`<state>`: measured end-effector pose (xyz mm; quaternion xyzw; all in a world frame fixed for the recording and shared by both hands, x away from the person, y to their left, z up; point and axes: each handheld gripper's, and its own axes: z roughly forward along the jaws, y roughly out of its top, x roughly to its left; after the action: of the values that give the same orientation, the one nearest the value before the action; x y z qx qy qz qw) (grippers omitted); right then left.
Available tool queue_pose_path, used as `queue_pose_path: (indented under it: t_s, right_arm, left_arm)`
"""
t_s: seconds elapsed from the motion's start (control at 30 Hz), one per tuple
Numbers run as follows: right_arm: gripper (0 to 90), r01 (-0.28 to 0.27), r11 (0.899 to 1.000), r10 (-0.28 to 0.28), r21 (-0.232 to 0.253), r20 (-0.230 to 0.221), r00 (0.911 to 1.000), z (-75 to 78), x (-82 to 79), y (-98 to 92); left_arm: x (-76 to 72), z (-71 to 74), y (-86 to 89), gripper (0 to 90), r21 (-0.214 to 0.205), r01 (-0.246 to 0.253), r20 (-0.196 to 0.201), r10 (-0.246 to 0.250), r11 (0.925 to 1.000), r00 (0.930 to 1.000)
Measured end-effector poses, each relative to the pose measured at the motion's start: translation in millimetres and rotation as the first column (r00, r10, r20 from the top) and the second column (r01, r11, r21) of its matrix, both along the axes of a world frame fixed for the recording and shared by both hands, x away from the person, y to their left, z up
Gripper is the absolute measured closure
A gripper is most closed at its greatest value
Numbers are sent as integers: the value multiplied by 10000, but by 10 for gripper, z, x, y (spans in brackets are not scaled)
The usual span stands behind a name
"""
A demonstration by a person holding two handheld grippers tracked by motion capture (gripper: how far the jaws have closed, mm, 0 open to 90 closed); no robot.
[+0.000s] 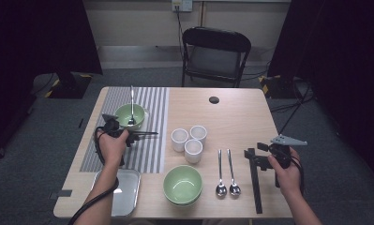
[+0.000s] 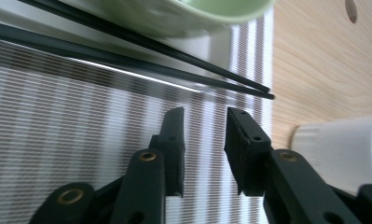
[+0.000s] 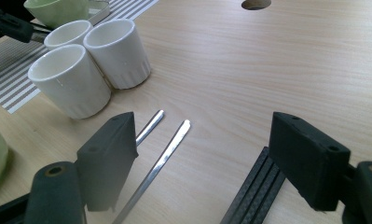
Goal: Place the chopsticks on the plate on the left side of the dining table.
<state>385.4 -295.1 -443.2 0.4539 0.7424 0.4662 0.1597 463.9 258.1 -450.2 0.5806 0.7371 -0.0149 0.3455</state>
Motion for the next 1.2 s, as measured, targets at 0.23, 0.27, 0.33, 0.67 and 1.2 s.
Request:
queue_pose_path:
  t_s: [0.23,0.27,0.33,0.67,1.2]
  right_arm:
    - [228,-47,10000,47,-16,-14,10000,-5,5,32]
    - [228,-47,10000,47,-16,-14,10000,-5,5,32]
    - [228,-72,10000,72,-32,-28,10000,-10,8,41]
    - [228,-13,10000,13,29,-43,10000,-19,13,16]
    - [229,37,10000,-37,68,-28,10000,-20,19,-8]
  left_arm:
    - [-53,13,195,796,847,-390,473,351,9956,9983]
    - [-53,13,195,807,847,-390,473,351,9956,9983]
    - [-28,-16,211,822,1080,-528,618,463,9927,9970]
    - [40,-76,242,833,1496,-735,822,617,9860,9947]
    - [109,-127,299,860,1429,-1050,791,944,9842,9924]
